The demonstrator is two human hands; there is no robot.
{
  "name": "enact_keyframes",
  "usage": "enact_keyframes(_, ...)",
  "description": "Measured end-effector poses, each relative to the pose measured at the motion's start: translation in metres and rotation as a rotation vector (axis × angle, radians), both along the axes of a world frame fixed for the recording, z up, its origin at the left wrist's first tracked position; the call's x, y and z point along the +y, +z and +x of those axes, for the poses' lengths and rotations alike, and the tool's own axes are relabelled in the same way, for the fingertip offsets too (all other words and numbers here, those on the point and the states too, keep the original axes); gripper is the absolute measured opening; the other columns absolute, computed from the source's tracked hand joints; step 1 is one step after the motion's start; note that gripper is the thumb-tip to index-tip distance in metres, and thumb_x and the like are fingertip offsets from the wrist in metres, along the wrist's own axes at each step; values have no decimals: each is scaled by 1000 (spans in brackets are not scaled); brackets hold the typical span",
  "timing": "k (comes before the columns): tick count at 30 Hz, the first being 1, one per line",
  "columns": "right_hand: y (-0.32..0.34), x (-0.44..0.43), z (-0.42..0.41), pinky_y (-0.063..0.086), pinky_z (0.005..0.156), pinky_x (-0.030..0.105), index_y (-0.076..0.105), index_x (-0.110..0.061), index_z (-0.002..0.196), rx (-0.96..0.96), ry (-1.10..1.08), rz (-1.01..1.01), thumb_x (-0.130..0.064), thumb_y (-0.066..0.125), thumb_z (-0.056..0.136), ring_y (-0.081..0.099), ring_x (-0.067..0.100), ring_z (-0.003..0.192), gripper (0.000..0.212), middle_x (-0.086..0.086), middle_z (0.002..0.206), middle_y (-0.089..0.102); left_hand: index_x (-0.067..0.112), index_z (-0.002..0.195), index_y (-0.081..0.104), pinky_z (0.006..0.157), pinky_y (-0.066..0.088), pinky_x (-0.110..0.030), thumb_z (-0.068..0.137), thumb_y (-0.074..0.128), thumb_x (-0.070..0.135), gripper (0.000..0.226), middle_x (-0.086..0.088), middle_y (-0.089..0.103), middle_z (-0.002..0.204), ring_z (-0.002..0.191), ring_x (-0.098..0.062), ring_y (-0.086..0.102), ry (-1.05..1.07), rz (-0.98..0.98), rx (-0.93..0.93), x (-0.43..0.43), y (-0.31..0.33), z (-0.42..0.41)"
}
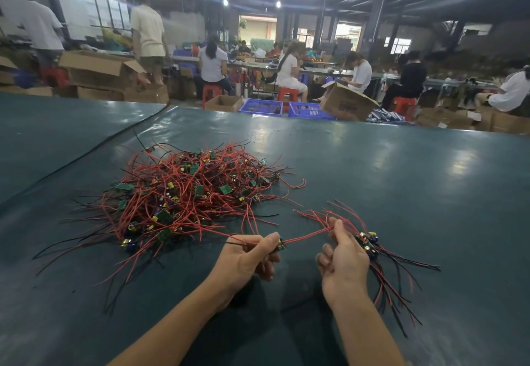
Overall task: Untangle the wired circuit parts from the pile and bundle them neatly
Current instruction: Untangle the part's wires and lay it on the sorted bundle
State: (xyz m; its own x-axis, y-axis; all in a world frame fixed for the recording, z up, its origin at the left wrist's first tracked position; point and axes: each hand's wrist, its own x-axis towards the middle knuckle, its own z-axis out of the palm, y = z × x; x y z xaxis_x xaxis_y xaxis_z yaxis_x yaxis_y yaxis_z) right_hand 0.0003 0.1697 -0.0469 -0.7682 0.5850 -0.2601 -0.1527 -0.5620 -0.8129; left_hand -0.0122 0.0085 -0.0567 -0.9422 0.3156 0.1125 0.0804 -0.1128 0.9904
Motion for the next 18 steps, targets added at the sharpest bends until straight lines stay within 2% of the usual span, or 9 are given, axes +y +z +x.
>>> enact_keyframes(3, -2, -15, 3, 29, 34, 16, 71, -17, 77, -45, 114, 202, -31, 71, 88, 33, 3, 38, 18, -12, 58, 57, 12, 62, 70, 50, 46, -23, 79, 64, 47, 40, -12, 62, 57, 48, -18, 57, 37, 31, -9, -2, 1, -1)
enact_keyframes(4, -3, -23, 5, 34, 38, 18, 73, -17, 73, -45, 191, 274, -34, 72, 86, 38, 4, 40, 21, -12, 56, 58, 11, 63, 70, 51, 46, -23, 78, 63, 48, 41, -12, 62, 57, 49, -18, 57, 40, 40, -10, -2, 2, -1)
enact_keyframes(7, -4, -46, 12, 56, 65, 34, 78, -22, 70, 13, 386, 451, -32, 68, 89, 65, 17, 62, 24, 1, 70, 72, 9, 66, 72, 52, 46, -19, 76, 66, 47, 40, -7, 64, 58, 50, -13, 58, 39, 43, 5, -1, 1, -2)
enact_keyframes(9, -4, -50, 14, 57, 72, 36, 79, -27, 70, 11, 385, 522, -30, 64, 93, 68, 19, 69, 27, 4, 73, 75, 13, 62, 72, 52, 46, -19, 78, 66, 43, 35, -5, 65, 57, 50, -12, 59, 22, 29, 15, -1, 1, -2)
enact_keyframes(11, -3, -45, 13, 53, 64, 33, 80, -25, 71, -14, 325, 470, -28, 63, 94, 61, 21, 63, 28, 4, 68, 69, 17, 57, 70, 54, 46, -21, 80, 65, 45, 37, -9, 65, 58, 50, -14, 59, 8, -18, 34, -3, 1, -3)
enact_keyframes(14, -1, -23, 5, 32, 39, 19, 79, -18, 72, -66, 158, 270, -24, 64, 94, 36, 5, 40, 28, -6, 58, 48, 18, 53, 68, 51, 45, -19, 81, 69, 49, 42, -13, 65, 59, 46, -14, 58, -18, -71, 52, -6, 1, -4)
enact_keyframes(16, 2, -8, 2, 23, 33, 16, 76, -14, 78, -33, 88, 124, -21, 61, 96, 27, 3, 35, 24, -6, 61, 44, 19, 49, 66, 50, 44, -20, 80, 68, 43, 39, -11, 64, 58, 43, -14, 56, -39, -79, 52, -6, 3, -6)
enact_keyframes(18, 3, -1, 1, 20, 32, 16, 75, -11, 81, 15, 71, 70, -19, 59, 97, 23, 3, 34, 24, -6, 61, 44, 18, 48, 65, 49, 44, -21, 79, 68, 42, 39, -9, 64, 57, 42, -14, 55, -37, -74, 46, -8, 4, -7)
